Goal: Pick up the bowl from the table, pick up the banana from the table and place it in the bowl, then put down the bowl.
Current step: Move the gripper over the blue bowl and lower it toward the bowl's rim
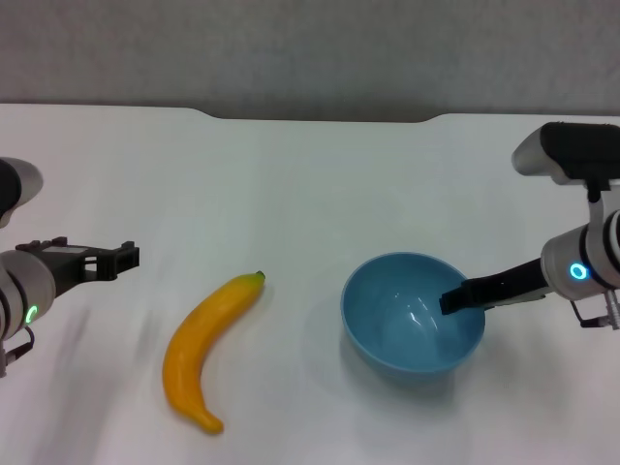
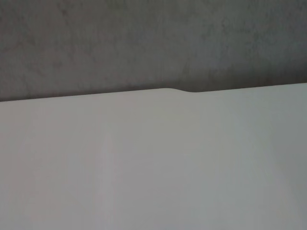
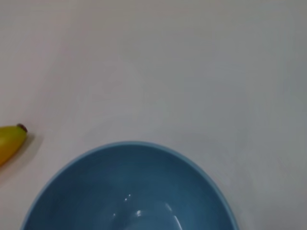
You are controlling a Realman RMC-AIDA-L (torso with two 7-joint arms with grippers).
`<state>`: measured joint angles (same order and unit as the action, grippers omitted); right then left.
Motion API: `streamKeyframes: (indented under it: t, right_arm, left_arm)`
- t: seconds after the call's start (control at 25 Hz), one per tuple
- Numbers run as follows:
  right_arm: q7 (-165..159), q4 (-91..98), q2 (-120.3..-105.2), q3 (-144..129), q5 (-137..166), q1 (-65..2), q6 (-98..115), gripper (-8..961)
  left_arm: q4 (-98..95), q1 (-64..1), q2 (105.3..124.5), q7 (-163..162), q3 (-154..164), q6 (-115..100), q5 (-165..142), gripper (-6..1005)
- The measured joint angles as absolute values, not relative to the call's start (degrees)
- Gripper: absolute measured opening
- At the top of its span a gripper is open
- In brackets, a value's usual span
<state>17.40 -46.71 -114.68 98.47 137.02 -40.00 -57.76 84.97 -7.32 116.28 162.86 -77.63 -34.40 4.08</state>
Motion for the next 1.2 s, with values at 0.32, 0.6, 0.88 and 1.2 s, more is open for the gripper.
streamKeyframes:
  t: [0.32,0.6,0.88,1.2]
  right_arm:
    - [19.3,-42.5,-114.93,98.1,136.9,-41.9,-55.6,573]
    - [19.3,-42.4,-114.96,97.1,136.8,-41.9,-54.5,572]
    - [19.2,-42.4,-114.96,94.3,137.1,-42.2,-53.9,573]
    - [19.3,-42.5,-114.93,93.3,136.7,-42.2,-52.7,506]
  left_arm:
    - [84.6,-7.5,116.33,162.9,-77.5,-33.6,4.2,880]
    - [84.1,-7.5,116.37,162.9,-77.4,-33.3,4.6,880]
    - [84.0,-7.5,116.37,162.9,-77.3,-33.0,4.9,880]
    - [83.9,-7.0,116.37,162.9,-77.5,-32.1,4.9,879]
